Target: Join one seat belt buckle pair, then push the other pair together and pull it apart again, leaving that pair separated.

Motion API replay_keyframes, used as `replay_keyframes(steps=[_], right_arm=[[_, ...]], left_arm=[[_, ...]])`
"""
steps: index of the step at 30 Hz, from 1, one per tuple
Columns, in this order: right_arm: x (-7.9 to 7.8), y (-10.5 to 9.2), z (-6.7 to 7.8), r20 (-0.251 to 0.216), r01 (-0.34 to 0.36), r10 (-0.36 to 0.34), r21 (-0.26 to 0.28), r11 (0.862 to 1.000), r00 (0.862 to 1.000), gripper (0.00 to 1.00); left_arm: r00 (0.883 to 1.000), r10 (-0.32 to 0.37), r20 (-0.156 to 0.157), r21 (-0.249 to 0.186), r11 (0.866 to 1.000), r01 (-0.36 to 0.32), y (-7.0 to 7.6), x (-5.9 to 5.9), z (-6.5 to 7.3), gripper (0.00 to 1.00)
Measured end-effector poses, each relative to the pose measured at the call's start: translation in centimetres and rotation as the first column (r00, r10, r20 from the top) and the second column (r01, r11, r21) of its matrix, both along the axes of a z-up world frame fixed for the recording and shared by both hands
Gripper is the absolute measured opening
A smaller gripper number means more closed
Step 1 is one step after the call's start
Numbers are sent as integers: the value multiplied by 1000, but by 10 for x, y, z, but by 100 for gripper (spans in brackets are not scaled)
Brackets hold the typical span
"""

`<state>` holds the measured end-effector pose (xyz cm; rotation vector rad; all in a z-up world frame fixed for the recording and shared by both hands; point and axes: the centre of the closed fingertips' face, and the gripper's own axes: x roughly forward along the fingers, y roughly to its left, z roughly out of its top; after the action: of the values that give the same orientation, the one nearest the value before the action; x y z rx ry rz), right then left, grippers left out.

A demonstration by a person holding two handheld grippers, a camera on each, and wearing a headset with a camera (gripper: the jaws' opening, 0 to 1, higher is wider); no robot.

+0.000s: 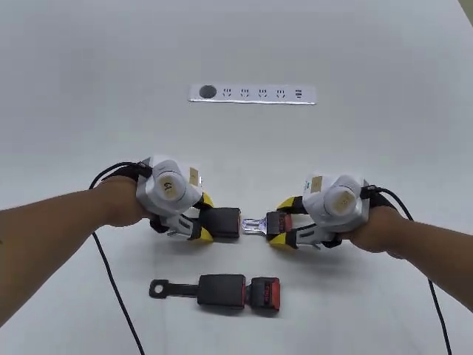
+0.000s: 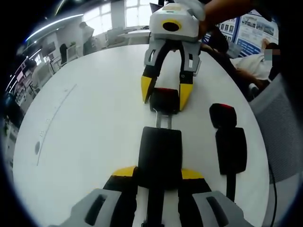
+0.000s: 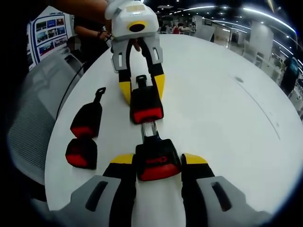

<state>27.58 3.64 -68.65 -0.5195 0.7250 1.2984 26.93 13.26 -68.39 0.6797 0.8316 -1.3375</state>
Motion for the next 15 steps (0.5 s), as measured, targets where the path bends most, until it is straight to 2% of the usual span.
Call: replay_keyframes(steps=[2, 9, 10, 15], right_arm=[[4, 5, -1, -1, 3, -3, 7, 1000, 1000, 35], [5, 23, -3, -5, 15, -15, 28, 999, 1000, 35], [5, 23, -3, 8, 3, -3, 17, 1000, 1000, 35], [5, 25, -4, 1, 28, -28, 40, 999, 1000, 35]], left_arm=[[1000, 1, 0, 4, 1000, -1, 0, 0, 0, 33], [1000, 4, 2, 13, 1000, -4, 0, 0, 0, 33], [1000, 3, 3, 15, 1000, -3, 0, 0, 0, 33], [1000, -6, 5, 15, 1000, 6, 0, 1, -1, 33]])
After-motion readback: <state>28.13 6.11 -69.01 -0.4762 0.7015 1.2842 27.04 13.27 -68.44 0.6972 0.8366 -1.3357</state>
